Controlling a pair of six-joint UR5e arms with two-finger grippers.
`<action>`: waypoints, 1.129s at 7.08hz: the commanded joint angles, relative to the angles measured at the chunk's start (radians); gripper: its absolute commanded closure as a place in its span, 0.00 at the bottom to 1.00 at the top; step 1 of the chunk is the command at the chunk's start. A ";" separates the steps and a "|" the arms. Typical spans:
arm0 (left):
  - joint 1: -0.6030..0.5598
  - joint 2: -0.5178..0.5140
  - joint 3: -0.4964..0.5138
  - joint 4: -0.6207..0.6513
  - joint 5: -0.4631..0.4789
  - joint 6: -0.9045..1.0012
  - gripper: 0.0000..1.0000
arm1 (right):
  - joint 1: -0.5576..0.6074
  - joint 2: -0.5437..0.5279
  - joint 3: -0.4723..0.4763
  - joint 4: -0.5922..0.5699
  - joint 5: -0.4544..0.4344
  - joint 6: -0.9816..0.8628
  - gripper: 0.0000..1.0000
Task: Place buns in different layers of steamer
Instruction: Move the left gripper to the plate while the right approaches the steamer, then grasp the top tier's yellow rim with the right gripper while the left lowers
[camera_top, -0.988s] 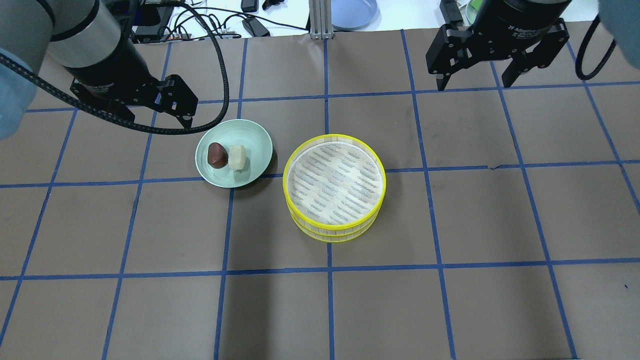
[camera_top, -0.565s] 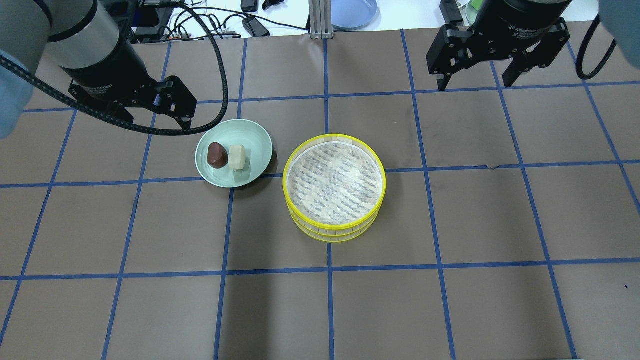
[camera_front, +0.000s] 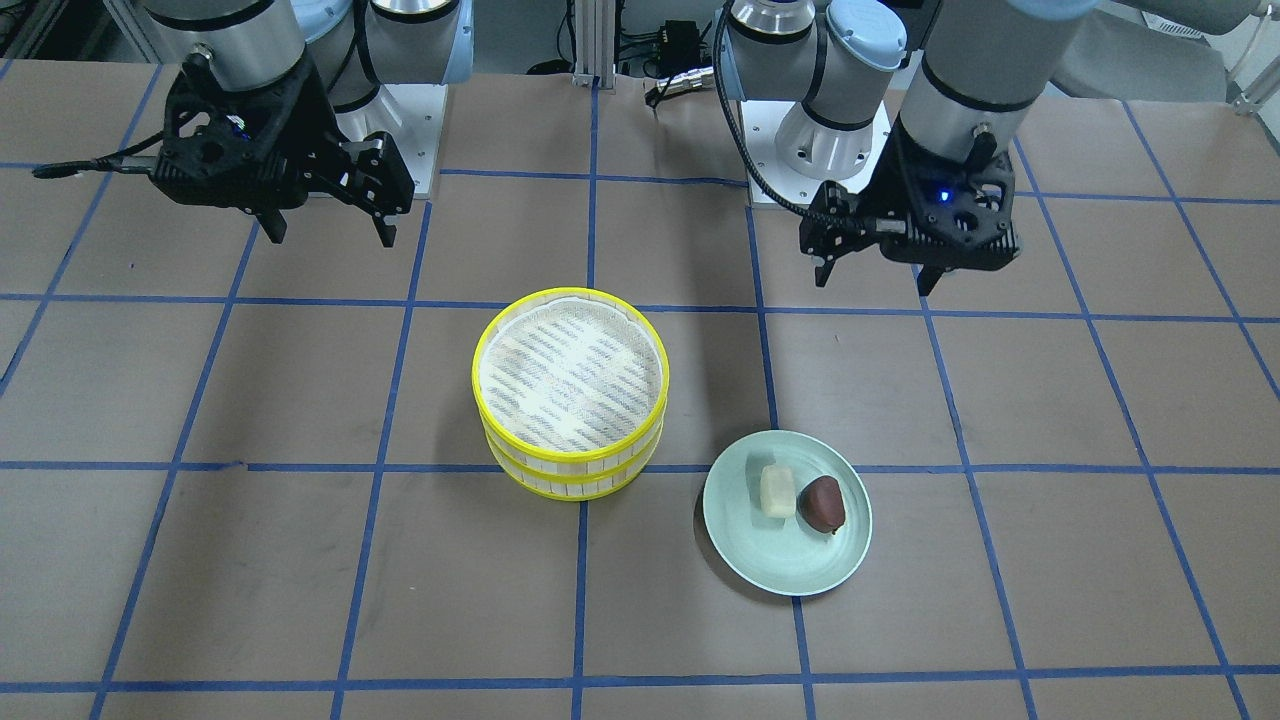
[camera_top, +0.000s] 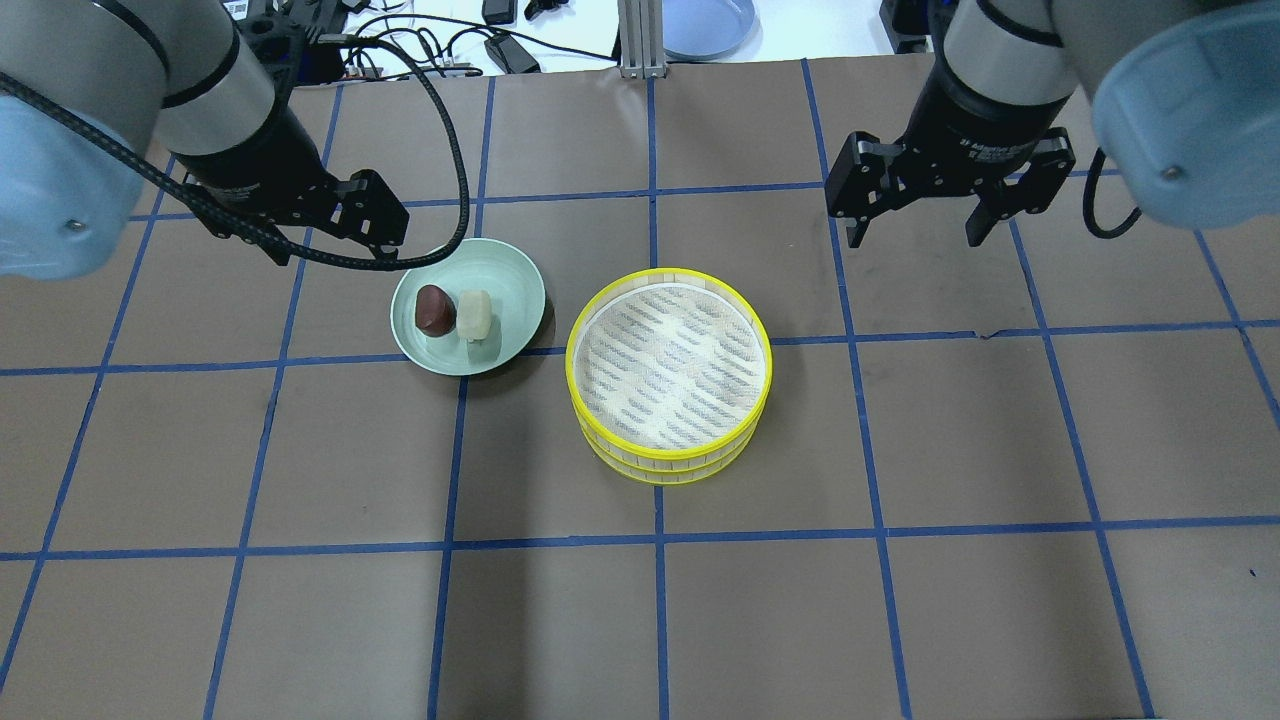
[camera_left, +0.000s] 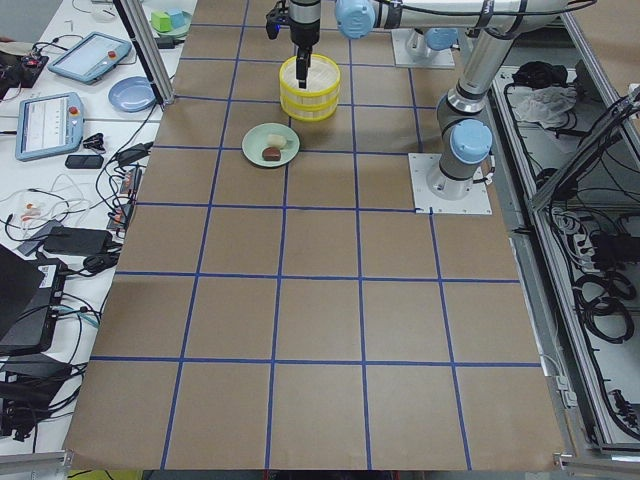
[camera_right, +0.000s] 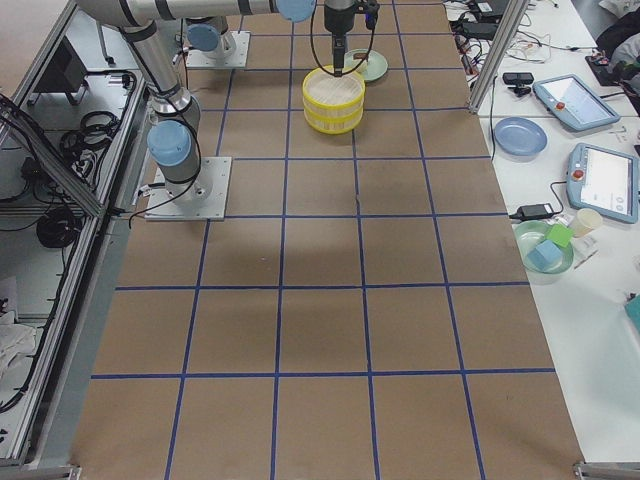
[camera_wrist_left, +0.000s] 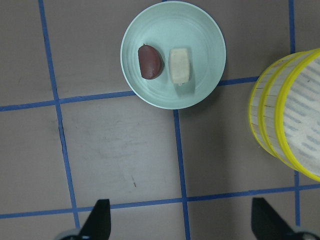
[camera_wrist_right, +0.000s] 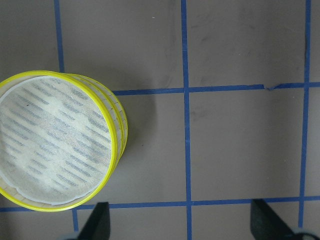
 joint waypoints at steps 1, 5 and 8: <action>0.001 -0.105 -0.040 0.226 -0.016 0.005 0.00 | 0.076 0.050 0.066 -0.077 -0.011 0.097 0.00; 0.000 -0.316 -0.041 0.415 -0.110 0.100 0.00 | 0.133 0.244 0.118 -0.150 0.001 0.129 0.00; -0.014 -0.425 -0.043 0.461 -0.113 0.105 0.11 | 0.144 0.305 0.118 -0.207 -0.005 0.118 0.44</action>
